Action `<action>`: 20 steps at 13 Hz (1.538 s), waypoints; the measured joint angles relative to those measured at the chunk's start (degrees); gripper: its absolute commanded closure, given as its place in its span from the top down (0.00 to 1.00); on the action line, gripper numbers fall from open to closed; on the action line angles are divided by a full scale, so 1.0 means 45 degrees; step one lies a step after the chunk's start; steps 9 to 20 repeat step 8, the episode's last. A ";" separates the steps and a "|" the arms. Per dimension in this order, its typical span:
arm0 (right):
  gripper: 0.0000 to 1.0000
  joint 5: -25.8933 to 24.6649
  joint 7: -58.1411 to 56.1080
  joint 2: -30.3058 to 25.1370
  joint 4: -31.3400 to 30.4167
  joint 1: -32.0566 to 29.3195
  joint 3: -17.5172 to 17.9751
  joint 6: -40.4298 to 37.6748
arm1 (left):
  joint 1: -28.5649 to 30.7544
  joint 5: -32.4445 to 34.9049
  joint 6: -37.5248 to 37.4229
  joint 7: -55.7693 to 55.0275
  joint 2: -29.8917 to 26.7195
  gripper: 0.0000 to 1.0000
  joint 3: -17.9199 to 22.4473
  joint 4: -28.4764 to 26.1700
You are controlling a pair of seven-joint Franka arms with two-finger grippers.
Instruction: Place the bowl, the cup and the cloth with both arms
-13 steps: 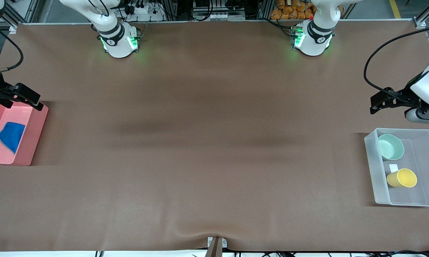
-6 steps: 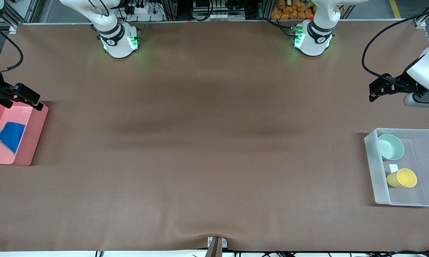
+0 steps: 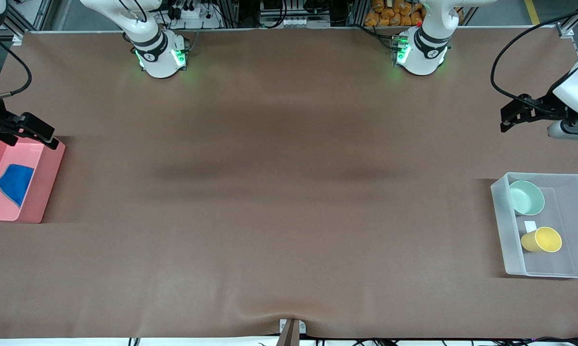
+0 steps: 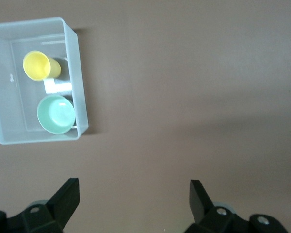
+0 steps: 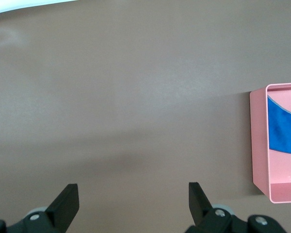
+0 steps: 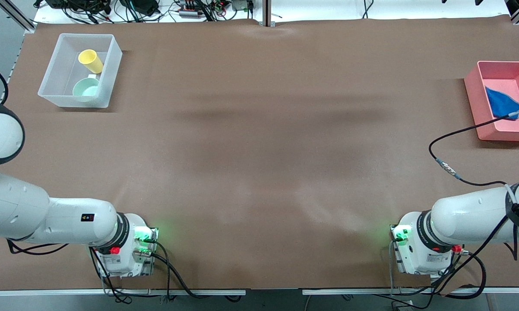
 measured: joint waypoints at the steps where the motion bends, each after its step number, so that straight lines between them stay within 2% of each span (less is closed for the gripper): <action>1: 1.00 0.0000 0.0000 0.0000 0.0000 0.0000 0.0000 0.0000 | 0.0002 -0.0047 -0.0166 0.0000 -0.0012 1.00 0.0014 0.0001; 6: 1.00 0.0000 0.0000 0.0000 0.0000 0.0000 0.0000 0.0000 | 0.0033 -0.0462 -0.0556 -0.0431 -0.0086 1.00 0.0098 0.0049; 20: 1.00 0.0000 0.0000 0.0000 0.0000 0.0000 0.0000 0.0000 | 0.0054 -0.0480 -0.0671 -0.0558 -0.0086 1.00 0.0134 0.0051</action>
